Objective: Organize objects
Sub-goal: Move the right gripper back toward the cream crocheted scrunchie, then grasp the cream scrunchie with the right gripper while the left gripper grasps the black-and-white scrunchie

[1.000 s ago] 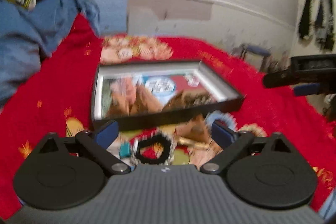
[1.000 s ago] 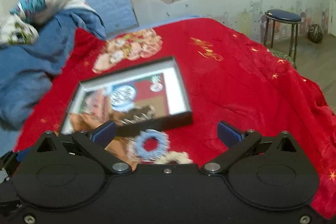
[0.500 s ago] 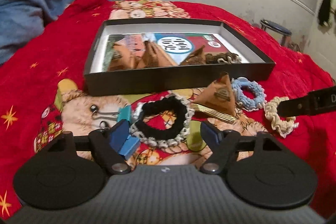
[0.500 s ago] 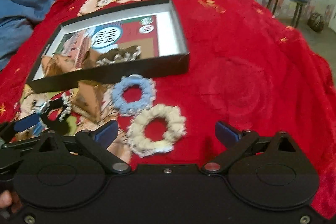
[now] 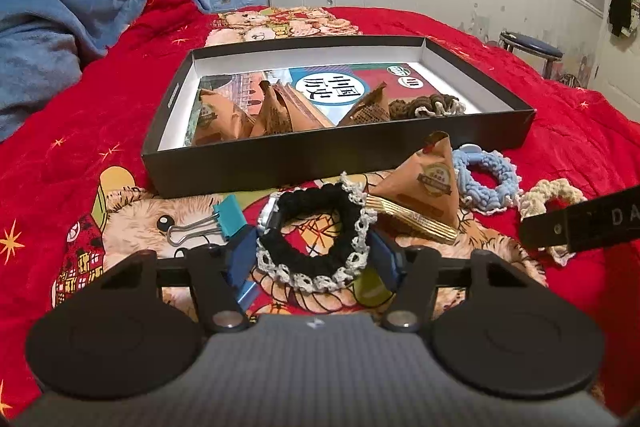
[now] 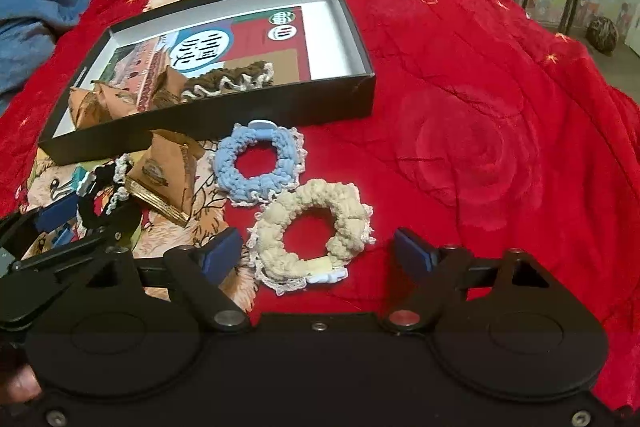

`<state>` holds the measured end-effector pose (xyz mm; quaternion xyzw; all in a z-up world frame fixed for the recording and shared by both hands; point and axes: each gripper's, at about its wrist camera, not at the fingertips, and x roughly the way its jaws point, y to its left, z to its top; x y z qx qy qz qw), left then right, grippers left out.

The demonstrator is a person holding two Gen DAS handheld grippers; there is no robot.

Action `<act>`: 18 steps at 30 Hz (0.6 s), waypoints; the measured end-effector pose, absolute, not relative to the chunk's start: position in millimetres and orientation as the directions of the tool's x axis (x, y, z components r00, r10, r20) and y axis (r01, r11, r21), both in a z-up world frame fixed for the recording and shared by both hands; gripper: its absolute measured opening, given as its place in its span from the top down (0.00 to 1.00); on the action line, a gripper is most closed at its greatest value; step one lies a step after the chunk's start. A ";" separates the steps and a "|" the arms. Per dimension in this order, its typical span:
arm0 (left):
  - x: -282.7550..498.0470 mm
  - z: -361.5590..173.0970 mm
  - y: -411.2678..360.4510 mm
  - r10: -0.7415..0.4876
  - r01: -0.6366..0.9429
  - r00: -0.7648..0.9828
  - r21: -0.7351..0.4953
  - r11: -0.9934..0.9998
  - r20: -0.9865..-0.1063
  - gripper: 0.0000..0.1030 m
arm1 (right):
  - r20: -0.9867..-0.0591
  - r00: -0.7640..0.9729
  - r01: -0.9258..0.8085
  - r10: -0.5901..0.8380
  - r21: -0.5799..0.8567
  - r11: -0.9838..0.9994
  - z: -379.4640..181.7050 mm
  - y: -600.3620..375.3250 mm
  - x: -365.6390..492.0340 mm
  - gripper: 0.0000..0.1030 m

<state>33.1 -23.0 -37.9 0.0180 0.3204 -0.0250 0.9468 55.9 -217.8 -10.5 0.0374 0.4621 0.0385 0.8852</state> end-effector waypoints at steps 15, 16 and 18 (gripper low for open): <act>29.7 -37.9 -31.8 -0.036 0.082 0.796 0.049 0.995 -0.605 0.72 | -0.802 0.596 0.044 0.046 0.090 0.995 -17.9 -219.8 56.1 0.41; 29.5 -37.6 -31.3 -0.035 0.082 0.794 0.049 0.995 -0.606 0.74 | -0.798 0.600 0.044 0.049 0.094 0.995 -17.8 -220.0 56.2 0.42; 28.9 -37.0 -30.8 -0.029 0.072 0.794 0.047 0.996 -0.608 0.77 | -0.797 0.602 0.059 0.054 0.112 0.992 -18.2 -221.3 57.5 0.43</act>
